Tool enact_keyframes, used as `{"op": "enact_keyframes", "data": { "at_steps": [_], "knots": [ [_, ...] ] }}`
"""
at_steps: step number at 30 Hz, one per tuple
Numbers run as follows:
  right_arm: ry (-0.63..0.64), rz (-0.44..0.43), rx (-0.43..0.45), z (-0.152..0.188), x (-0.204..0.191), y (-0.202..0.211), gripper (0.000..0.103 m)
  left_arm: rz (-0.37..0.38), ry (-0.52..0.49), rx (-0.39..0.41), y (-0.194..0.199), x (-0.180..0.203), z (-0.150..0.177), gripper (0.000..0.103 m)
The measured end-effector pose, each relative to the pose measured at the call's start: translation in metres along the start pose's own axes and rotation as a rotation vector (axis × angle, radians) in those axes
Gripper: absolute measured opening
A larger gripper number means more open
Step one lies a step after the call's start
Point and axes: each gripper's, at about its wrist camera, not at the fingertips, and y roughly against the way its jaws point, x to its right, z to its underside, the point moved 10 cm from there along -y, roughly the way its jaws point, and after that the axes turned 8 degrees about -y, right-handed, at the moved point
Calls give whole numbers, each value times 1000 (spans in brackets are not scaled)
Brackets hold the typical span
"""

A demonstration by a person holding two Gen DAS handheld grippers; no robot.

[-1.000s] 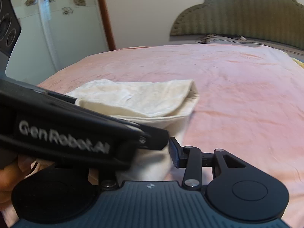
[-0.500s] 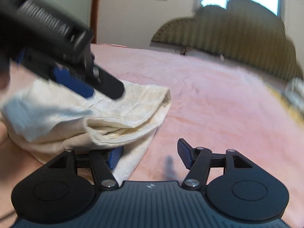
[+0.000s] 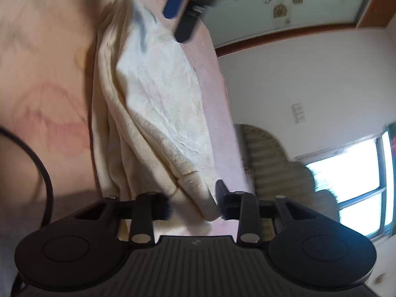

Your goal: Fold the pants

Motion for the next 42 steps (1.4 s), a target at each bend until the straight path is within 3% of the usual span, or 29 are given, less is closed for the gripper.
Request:
{"op": "enact_keyframes", "data": {
  "at_steps": [4,8,13,16,20,26,33,37,40,42],
  "knots": [
    [-197,-82,4,-11,26,1,24,3,-70,5,10,-3,18,70],
    [-378,-110,26,-24,58,-1,23,-1,-161,15,17,9,29,71],
    [-543,-124,46,-33,85,-4,22,-86,-246,42,11,22,30,79],
    [-625,-134,54,-36,99,-9,22,-209,-198,34,-1,10,28,80],
    [-699,-136,60,-35,106,-7,22,-289,-73,-7,-7,-22,41,83],
    [-773,-149,45,-22,97,-5,22,-238,90,-37,4,-54,63,86],
    [-864,-194,-33,12,70,-5,22,-178,95,-44,18,-52,67,84],
    [-874,-262,-107,34,41,-1,23,-100,138,6,32,-57,52,85],
    [-819,-250,-112,37,28,11,26,-51,162,60,36,-54,27,85],
    [-851,-275,-112,43,34,23,30,-43,151,83,32,-48,12,85]
  ]
}}
